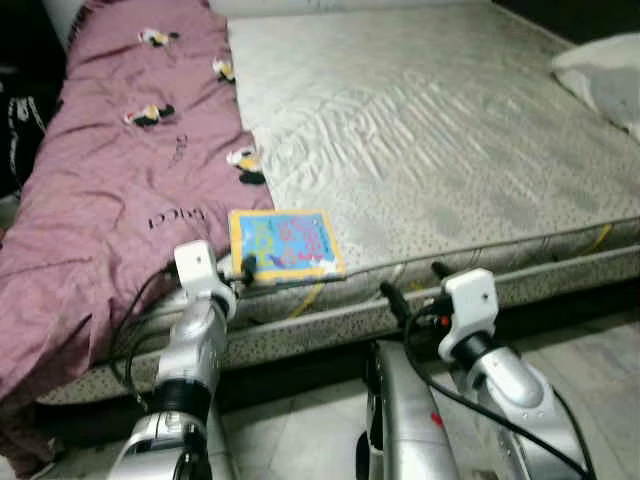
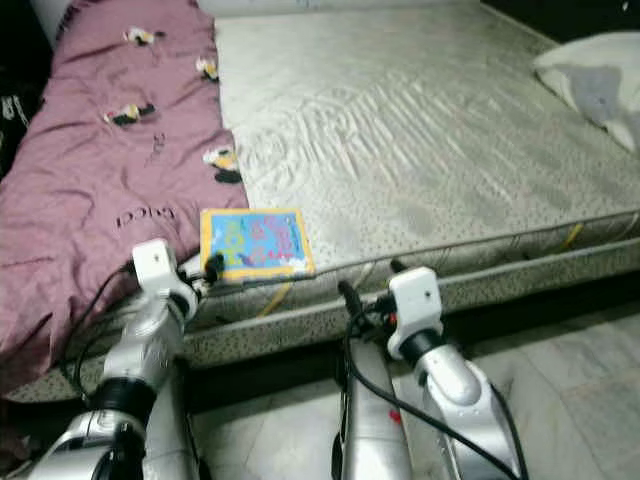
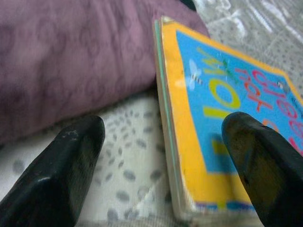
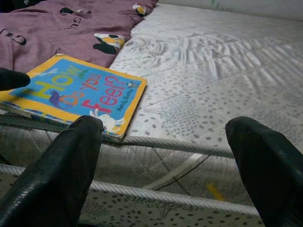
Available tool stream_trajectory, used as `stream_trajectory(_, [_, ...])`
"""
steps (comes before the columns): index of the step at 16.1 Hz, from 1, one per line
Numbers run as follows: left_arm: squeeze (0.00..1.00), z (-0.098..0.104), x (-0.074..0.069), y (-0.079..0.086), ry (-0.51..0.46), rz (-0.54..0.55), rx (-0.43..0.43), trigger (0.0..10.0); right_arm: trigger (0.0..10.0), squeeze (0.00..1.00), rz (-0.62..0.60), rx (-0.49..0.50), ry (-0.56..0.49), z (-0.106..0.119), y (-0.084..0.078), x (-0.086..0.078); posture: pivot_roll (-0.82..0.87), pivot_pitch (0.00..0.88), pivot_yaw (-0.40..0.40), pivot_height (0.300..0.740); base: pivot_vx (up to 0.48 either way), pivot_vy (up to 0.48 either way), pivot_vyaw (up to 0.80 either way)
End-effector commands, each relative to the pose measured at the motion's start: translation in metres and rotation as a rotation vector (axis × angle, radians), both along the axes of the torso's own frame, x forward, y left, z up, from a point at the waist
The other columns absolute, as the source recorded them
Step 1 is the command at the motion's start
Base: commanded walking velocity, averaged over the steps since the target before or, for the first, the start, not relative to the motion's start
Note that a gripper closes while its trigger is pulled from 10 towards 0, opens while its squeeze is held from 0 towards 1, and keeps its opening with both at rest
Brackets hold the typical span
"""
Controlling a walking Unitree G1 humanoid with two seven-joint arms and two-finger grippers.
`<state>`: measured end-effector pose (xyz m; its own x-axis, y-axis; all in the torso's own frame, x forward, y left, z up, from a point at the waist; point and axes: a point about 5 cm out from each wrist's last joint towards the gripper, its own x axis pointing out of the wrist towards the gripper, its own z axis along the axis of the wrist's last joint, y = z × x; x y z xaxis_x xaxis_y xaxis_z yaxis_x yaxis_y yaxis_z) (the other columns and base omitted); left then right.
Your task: Clean up the room
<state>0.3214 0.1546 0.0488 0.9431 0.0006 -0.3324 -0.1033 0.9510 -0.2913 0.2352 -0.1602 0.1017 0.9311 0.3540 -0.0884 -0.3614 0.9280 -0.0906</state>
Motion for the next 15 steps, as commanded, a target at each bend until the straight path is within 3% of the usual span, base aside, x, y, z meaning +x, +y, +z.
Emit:
stream_trajectory(1, [0.0,0.003,0.004,0.004,-0.018,0.003,-0.008,10.0,10.0,0.0,-0.011,-0.013,-0.016,0.005,-0.002,0.001,-0.16,0.035,-0.01,0.477,0.0,0.0,0.0])
stream_trajectory(4, [0.0,-0.007,0.006,-0.004,0.057,-0.021,-0.077,10.0,10.0,0.0,0.011,-0.006,-0.016,0.009,-0.001,0.005,-0.16,0.036,-0.018,0.477,0.0,0.0,0.0])
stream_trajectory(6, [0.0,-0.011,0.008,-0.012,0.106,-0.079,-0.11,10.0,10.0,0.0,0.183,0.094,0.045,0.016,0.015,-0.001,-0.17,0.035,-0.018,0.477,0.0,0.0,0.0])
stream_trajectory(8, [0.0,-0.016,0.008,-0.024,0.188,-0.184,-0.16,10.0,10.0,0.0,0.39,0.171,0.147,0.023,0.03,-0.019,-0.19,0.031,-0.017,0.477,0.0,0.0,0.0])
stream_trajectory(13, [0.0,-0.009,0.014,-0.035,0.202,-0.306,-0.253,10.0,10.0,0.0,0.387,0.125,0.152,0.023,0.026,-0.019,-0.2,0.023,-0.005,0.477,0.0,0.0,0.0])
stream_trajectory(14, [0.0,-0.01,0.014,-0.033,0.212,-0.305,-0.254,4.1,10.0,0.0,0.38,0.127,0.146,0.025,0.027,-0.018,-0.2,0.022,-0.002,0.477,0.0,0.0,0.0])
stream_trajectory(15, [0.0,-0.01,0.014,-0.03,0.201,-0.291,-0.249,0.0,10.0,0.0,0.368,0.123,0.138,0.025,0.026,-0.017,-0.2,0.022,-0.001,0.477,0.0,0.0,0.0])
